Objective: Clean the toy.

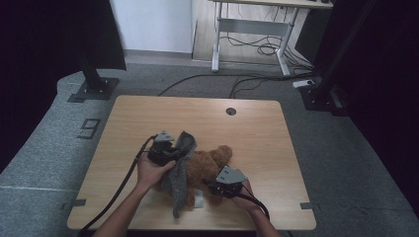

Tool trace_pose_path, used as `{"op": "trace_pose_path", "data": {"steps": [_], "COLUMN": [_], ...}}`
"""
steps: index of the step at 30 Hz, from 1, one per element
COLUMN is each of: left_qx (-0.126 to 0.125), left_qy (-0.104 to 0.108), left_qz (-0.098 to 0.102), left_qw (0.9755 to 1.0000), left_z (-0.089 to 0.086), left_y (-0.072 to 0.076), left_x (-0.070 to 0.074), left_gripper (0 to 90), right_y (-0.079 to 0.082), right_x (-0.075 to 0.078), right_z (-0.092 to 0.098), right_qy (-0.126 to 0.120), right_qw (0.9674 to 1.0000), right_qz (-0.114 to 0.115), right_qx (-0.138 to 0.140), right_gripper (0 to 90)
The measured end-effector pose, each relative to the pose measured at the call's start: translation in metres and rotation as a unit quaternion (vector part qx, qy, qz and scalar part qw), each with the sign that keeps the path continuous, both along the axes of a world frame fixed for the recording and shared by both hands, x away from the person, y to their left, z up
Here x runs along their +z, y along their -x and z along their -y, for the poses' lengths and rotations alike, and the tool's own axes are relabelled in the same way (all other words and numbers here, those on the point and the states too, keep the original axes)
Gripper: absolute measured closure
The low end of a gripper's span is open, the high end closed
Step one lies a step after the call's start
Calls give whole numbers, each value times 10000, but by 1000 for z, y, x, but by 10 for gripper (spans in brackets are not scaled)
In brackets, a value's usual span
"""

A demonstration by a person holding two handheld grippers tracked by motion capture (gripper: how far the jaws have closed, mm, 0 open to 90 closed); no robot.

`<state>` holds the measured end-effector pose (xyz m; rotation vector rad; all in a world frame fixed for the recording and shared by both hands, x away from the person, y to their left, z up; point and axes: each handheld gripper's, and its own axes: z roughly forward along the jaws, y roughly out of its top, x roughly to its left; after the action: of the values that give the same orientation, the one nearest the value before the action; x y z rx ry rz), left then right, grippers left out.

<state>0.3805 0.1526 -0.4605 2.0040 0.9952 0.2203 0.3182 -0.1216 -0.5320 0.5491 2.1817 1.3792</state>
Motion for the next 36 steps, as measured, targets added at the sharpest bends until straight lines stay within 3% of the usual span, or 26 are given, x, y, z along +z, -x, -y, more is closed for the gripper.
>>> {"op": "trace_pose_path", "data": {"steps": [2, 5, 8, 12, 14, 18, 22, 27, 33, 36], "left_qx": [79, 239, 441, 614, 644, 655, 681, 663, 581, 538], "left_qy": [239, 449, 450, 513, 650, 593, 585, 661, 648, 648], "left_qz": [-57, 55, 211, 195, 165, 306, 464, 533, 660, 698], "left_qw": [9997, 9987, 9978, 9966, 9957, 9956, 9949, 9942, 9940, 9940], "left_z": [-15, -34, -50, -68, -69, -63, -62, -65, -63, -61], "left_y": [1, 7, 14, 20, 22, 27, 32, 40, 46, 48], "left_x": [-4, -5, -3, -9, -17, -22, -27, -32, -34, -35], "left_gripper": [790, 790, 791, 792, 794, 801, 803, 804, 806, 807], "right_y": [1, 2, 3, 3, 3, 3, 2, -2, -5, -16], "right_x": [0, 0, -1, -2, -2, 0, 2, 6, 22, 32], "right_z": [0, -1, 0, 0, -1, 1, 6, 15, 23, 26], "right_qy": [5, 34, -6, -5, -9, -112, -261, -584, -1174, -1277], "right_qw": [10000, 10000, 10000, 10000, 10000, 9999, 9989, 9945, 9854, 9801], "right_qz": [8, 38, 26, 35, 49, -95, -375, -867, -1233, -1506], "right_qx": [17, 15, 0, 4, 10, -49, -95, -53, -30, -205], "right_gripper": [442, 445, 446, 445, 441, 387, 257, 194, 158, 137]}}
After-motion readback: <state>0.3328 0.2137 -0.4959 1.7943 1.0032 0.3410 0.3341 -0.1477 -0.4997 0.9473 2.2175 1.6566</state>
